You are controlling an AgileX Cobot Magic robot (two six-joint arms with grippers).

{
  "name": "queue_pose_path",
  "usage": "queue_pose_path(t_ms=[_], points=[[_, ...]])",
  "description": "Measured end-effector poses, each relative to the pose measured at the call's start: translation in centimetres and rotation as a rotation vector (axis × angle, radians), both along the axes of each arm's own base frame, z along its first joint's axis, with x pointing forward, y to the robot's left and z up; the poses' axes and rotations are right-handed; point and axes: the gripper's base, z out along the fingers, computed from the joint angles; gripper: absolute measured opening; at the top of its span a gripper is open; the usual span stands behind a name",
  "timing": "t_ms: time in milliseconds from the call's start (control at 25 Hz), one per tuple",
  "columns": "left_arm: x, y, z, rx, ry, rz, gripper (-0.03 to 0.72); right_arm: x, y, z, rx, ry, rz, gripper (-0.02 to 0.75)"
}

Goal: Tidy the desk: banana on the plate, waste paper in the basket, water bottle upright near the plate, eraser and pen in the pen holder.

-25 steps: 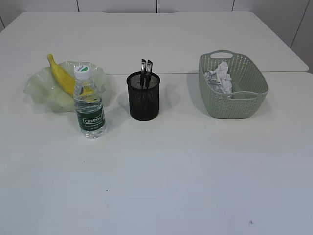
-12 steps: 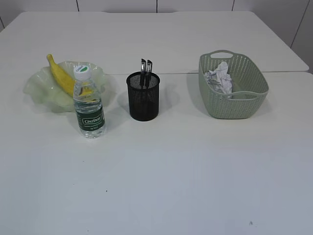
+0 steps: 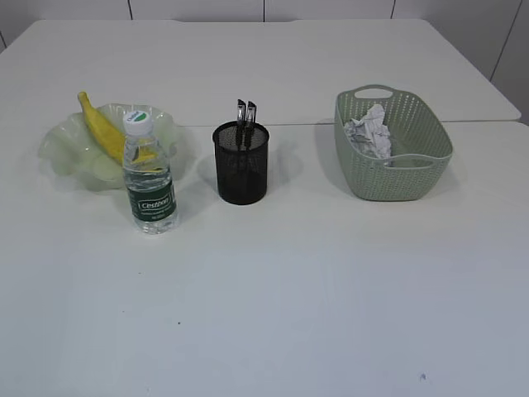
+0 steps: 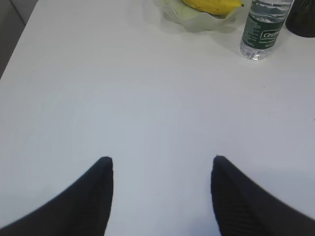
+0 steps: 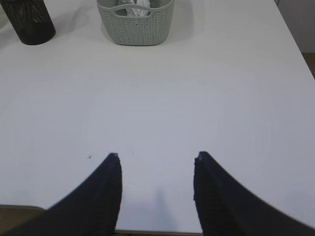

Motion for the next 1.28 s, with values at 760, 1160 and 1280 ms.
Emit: queue_pose_path(t_ms=[760,1160,1280], points=[[0.03,0.00,-0.03,0.000,-0.001,0.000,0.442,0.01,0.00,0.01,-0.005,-0.002,0.003,0.364],[0.03,-0.20,-0.04,-0.020,-0.001,-0.014,0.442,0.01,0.00,0.02,-0.005,-0.002,0.003,0.364],[0.03,-0.22,-0.04,-0.022,-0.001,-0.015,0.442,0.01,0.00,0.02,-0.005,-0.002,0.003,0.364]])
